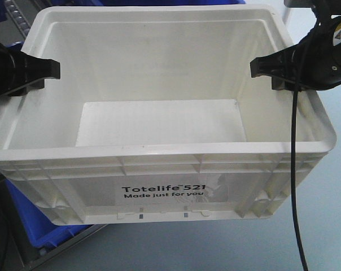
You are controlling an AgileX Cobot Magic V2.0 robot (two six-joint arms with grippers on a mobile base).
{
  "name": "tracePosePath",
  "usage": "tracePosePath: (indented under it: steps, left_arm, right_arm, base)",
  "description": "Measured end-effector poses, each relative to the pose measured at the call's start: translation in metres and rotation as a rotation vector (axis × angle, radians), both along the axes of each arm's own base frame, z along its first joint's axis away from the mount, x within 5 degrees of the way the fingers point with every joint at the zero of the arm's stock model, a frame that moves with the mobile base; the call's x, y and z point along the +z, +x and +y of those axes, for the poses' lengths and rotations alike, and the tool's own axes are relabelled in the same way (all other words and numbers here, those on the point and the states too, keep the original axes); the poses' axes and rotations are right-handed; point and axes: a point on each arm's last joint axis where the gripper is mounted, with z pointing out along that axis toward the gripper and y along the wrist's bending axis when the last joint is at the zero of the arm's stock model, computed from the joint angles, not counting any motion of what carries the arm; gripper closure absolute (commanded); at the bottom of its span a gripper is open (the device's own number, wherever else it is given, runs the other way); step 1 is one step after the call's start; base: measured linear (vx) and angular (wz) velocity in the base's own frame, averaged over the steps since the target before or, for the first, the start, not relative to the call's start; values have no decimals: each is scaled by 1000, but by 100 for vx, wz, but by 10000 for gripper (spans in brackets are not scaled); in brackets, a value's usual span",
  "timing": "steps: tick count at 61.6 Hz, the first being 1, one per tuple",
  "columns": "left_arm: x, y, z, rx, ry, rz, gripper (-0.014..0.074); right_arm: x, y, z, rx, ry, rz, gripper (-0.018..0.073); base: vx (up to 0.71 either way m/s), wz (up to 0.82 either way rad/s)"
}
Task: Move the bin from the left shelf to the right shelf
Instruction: 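Carry the tote in both grippers toward the other blue-bin shelf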
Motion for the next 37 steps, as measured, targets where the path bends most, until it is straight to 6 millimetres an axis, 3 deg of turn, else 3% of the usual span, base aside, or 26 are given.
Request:
tracePosePath:
  steps: [37]
  left_arm:
    - [0,0,0,0,0,1,452]
  right_arm:
    - [0,0,0,0,0,0,567]
  base:
    - [8,42]
